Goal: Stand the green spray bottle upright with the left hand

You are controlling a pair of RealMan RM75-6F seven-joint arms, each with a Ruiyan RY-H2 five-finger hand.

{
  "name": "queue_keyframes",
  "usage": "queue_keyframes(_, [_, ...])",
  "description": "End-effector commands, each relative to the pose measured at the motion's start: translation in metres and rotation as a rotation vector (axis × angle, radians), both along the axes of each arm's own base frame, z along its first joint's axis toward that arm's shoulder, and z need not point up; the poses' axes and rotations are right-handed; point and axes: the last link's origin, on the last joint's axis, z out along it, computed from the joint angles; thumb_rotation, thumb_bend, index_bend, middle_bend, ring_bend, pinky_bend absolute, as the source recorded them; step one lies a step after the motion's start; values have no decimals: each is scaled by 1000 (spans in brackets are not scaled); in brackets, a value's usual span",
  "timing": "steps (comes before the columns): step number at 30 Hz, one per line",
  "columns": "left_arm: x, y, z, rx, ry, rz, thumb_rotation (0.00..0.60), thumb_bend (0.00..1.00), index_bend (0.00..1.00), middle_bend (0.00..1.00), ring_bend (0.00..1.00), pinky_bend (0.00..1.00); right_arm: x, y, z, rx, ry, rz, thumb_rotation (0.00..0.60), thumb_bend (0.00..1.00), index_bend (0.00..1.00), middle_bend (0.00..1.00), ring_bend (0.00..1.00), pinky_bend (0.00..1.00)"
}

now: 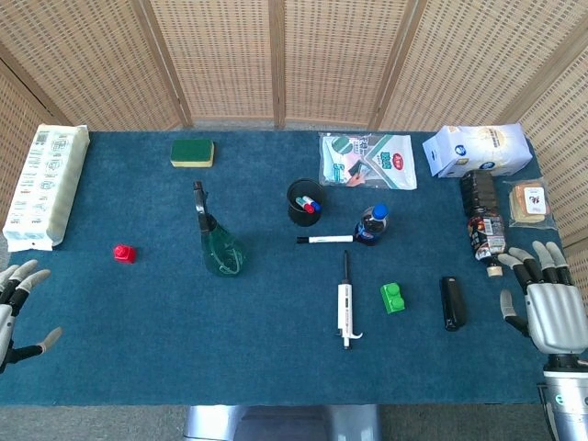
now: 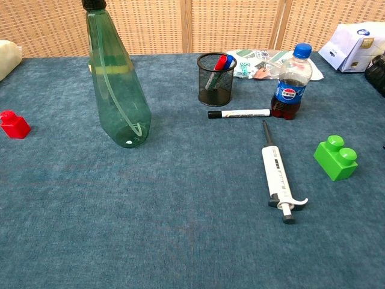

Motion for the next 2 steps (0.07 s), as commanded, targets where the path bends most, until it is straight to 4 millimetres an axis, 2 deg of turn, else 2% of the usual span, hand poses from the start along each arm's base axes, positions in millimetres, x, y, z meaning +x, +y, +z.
queue_keyframes(1, [2,2,-3,3,21,-10,600,294,163,72,0,34,0,0,-1,4,-2,0,600,559,243,229,48,81])
queue_keyframes(2, [3,3,-4,2,27,-12,600,294,163,72,0,34,0,0,-1,5,-4,0,600,560,244,229,48,81])
